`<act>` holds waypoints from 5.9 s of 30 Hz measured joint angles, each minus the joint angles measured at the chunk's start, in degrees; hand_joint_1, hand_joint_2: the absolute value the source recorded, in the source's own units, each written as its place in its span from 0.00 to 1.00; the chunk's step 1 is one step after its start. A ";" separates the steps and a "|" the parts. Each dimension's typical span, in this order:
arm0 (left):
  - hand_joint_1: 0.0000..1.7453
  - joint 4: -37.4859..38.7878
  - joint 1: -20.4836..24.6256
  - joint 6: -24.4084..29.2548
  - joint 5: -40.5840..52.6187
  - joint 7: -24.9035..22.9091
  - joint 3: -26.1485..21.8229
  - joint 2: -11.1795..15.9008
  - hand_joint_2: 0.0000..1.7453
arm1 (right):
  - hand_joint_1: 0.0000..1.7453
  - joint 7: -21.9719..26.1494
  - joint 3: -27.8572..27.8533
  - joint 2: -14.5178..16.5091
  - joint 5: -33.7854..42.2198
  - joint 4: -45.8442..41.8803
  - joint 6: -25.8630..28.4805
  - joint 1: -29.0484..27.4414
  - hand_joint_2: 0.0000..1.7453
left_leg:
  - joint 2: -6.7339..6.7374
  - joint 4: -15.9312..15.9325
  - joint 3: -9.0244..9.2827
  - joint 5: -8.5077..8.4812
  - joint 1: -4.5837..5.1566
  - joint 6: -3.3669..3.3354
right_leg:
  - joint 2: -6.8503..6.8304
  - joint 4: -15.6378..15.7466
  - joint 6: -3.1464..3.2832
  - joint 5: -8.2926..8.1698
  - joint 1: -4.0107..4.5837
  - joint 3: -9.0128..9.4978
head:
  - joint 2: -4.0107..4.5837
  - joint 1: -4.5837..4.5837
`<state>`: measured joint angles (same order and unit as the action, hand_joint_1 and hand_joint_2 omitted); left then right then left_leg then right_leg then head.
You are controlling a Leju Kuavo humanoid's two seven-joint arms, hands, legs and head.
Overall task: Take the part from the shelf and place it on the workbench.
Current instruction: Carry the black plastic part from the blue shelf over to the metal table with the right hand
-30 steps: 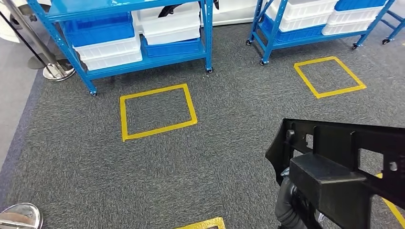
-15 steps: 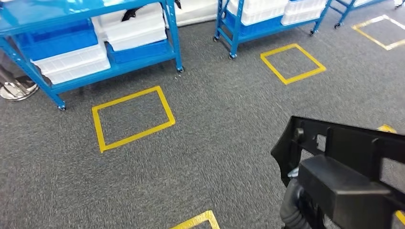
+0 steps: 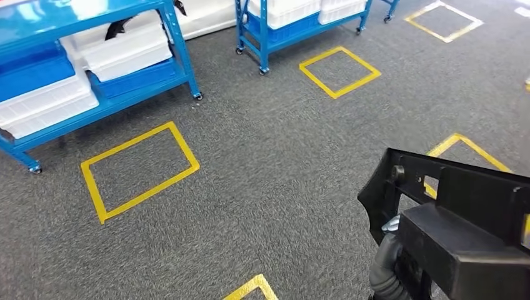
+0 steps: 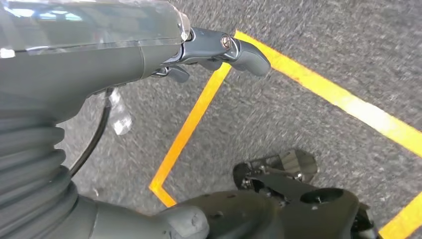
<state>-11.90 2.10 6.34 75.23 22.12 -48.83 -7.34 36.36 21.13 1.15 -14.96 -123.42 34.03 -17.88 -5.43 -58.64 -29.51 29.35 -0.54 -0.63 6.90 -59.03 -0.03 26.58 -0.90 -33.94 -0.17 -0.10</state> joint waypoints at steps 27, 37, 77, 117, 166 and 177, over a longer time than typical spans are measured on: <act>0.00 0.01 -0.02 0.26 1.06 -0.09 0.20 0.05 1.00 | 1.00 0.68 1.77 0.29 -1.64 -0.51 2.23 0.02 1.00 | 3.83 -6.76 -2.99 1.74 -0.03 0.58 | -2.41 0.46 1.28 0.17 0.63 0.96 | 0.00 -0.20; 0.00 0.01 -0.04 0.52 2.66 0.83 1.02 0.03 1.00 | 1.00 0.33 1.83 0.26 -1.30 -0.50 2.18 0.55 1.00 | 5.88 2.21 0.05 -1.85 0.23 -1.59 | -5.47 -10.28 -1.24 5.63 0.46 -5.41 | 0.00 0.38; 0.00 0.03 -0.47 4.60 4.97 1.04 4.23 -0.22 1.00 | 1.00 0.98 0.08 0.21 -0.93 0.44 3.12 -0.16 1.00 | 12.21 1.17 0.55 -0.41 0.90 -0.05 | -10.57 0.74 -0.49 0.84 0.67 1.41 | 0.01 0.51; 0.00 0.07 -0.69 3.50 8.99 -2.33 5.08 -1.16 1.00 | 1.00 -3.52 -2.82 -1.50 -4.63 0.98 0.62 -1.07 1.00 | 5.44 -13.71 -6.19 4.87 0.23 1.07 | -3.58 1.19 0.92 0.14 0.14 1.69 | 0.00 -0.04; 0.00 0.11 -1.50 4.47 11.22 -3.04 7.07 -1.63 1.00 | 1.00 -1.87 -1.55 -1.51 1.89 5.00 -2.69 1.28 1.00 | 10.23 0.53 -0.04 -0.63 0.23 -0.53 | -9.89 -2.20 -1.44 0.04 0.28 -0.82 | 0.00 1.44; 0.00 0.09 -1.25 4.19 11.74 -4.44 7.34 -1.51 1.00 | 1.00 -2.07 -1.52 -1.19 1.89 5.46 -2.62 0.72 1.00 | 5.75 -16.18 -7.06 7.52 0.33 1.49 | -4.56 0.71 1.42 -0.42 0.28 0.47 | 0.00 0.73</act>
<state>-11.80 0.85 10.53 86.97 17.68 -41.48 -8.85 34.30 19.61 -0.04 -13.07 -117.96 31.41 -17.16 0.32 -74.82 -36.57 36.87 -0.20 0.86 2.34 -58.32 1.39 26.16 -0.62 -33.47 -0.17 0.63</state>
